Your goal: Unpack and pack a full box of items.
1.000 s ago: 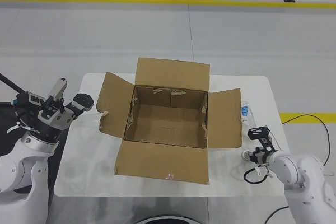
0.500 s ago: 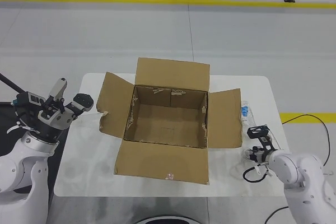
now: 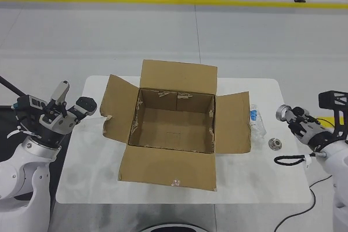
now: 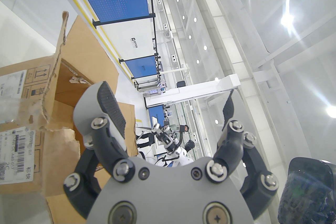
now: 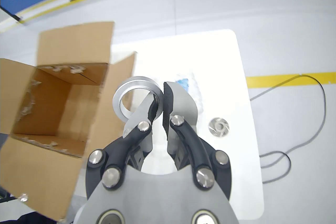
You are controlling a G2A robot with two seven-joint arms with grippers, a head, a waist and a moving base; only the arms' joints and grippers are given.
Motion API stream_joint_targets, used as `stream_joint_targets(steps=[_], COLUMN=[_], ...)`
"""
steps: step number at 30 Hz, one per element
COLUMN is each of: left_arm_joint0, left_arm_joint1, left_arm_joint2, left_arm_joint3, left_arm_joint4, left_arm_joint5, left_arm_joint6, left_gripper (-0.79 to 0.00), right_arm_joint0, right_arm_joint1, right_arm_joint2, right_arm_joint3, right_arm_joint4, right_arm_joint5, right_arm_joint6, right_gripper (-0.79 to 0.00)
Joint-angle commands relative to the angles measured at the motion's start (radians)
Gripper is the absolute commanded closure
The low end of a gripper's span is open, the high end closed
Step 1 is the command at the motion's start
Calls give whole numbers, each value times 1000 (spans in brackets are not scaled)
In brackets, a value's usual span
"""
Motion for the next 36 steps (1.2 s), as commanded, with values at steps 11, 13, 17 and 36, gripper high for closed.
stream_joint_targets(steps=[11,13,17,36], left_arm_joint0=[51,59,70,70], left_arm_joint1=[-2,-3,-3,-3], left_arm_joint2=[-32,-37,-42,-42], left_arm_joint3=[-4,-5,-9,-9], left_arm_joint4=[-38,-42,-42,-42], left_arm_joint5=[-42,-46,-51,-51], left_arm_joint6=[71,82,99,99], left_gripper=[-785,-785,-785,-785], right_arm_joint0=[272,338,523,736], right_arm_joint1=[-28,-43,-102,-207], right_arm_joint2=[-565,-676,-952,-1157], right_arm_joint3=[28,85,274,505], right_arm_joint4=[-136,-160,-274,-257], right_arm_joint5=[32,43,119,219], right_arm_joint6=[-71,-74,-94,-111], right_gripper=[0,0,0,0])
